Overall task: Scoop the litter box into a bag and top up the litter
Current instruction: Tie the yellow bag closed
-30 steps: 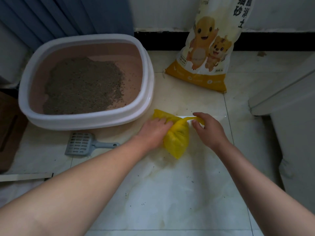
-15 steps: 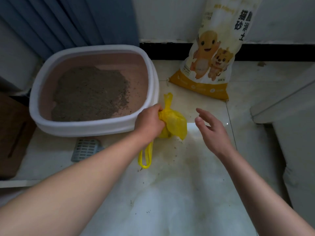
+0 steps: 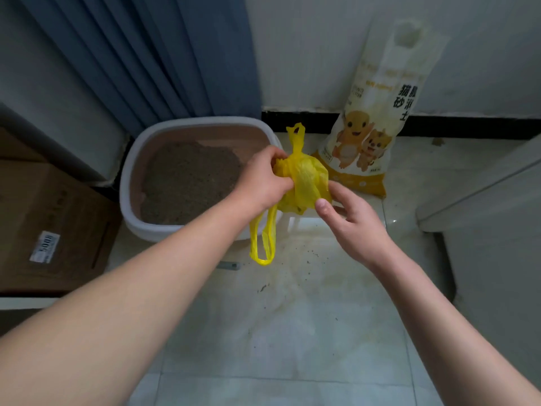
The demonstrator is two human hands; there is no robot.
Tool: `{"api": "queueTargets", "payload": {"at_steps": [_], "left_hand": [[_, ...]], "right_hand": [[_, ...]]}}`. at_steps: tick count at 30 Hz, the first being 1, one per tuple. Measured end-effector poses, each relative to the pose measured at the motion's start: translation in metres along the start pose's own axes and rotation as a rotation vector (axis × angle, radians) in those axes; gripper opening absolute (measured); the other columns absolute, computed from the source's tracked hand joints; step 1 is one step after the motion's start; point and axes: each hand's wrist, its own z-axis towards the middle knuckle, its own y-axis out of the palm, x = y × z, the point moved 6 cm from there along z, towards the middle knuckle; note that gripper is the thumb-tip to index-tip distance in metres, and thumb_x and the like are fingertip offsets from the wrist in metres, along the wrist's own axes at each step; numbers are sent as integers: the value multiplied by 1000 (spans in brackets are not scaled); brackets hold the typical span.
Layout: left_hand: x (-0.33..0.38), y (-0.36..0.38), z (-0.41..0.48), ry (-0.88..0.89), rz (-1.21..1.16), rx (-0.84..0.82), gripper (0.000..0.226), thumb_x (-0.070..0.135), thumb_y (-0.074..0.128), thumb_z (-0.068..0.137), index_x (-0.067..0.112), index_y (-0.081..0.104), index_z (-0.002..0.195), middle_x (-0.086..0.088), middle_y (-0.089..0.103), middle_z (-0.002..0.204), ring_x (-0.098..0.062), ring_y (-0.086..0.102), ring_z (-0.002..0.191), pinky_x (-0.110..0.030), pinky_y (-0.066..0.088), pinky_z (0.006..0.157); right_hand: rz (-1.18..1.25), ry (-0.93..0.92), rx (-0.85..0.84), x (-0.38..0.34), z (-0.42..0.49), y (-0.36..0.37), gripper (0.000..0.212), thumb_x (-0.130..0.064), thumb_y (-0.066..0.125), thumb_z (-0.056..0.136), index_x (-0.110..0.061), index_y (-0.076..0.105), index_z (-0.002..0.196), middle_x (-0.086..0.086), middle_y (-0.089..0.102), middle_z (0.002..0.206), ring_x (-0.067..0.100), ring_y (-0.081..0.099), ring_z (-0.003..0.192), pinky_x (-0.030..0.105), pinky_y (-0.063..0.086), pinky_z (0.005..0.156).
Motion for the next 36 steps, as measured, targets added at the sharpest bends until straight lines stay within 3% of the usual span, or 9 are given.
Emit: {"api": "queueTargets", "payload": {"at_steps": [5,11,15,23,30,36], "left_hand": [[59,-66,-18,-8,19,71,45,8,69,67,18,65,111,0,67,100,-17,61,88,-23,47,75],[132,-145,-49,-93,37,130,38,11,70,70,19,66,107,3,62,94,-17,58,86,-23,44,73],[204,-202,-82,-84,49,138,36,17,71,70,21,65,106,2,66,92,-17,61,82,-26,47,70],[357,-337,-165,60,200,118,32,26,71,70,22,65,101,4,66,84,-20,59,77,-36,53,75],[437,-420,-249,89,382,210,33,39,67,74,29,62,105,7,66,94,-22,60,85,-36,52,72],[474,-472,-310,158,422,292,32,38,68,78,27,61,107,6,65,99,-22,61,85,-33,50,67]], "right_hand": [[-232,-154,-6,-97,-15,-39,60,-43,54,99,-22,37,153,-6,46,152,11,45,137,39,42,112],[-487,-290,-98,-203,-39,-75,61,-42,55,98,-21,37,153,-8,31,161,9,33,145,20,30,112],[-603,-345,-173,-267,-62,-99,68,-39,59,97,-12,35,154,2,29,162,19,32,147,28,31,116],[-624,-422,-244,-437,-133,-163,66,-38,60,96,-14,37,152,3,32,161,20,33,145,31,35,113],[-610,-524,-206,-554,-189,-190,55,-28,65,93,-10,47,142,8,45,151,29,47,133,36,44,104],[-659,-584,-214,-619,-228,-195,53,-35,54,94,-13,46,142,4,42,152,27,41,138,40,43,108]]}}
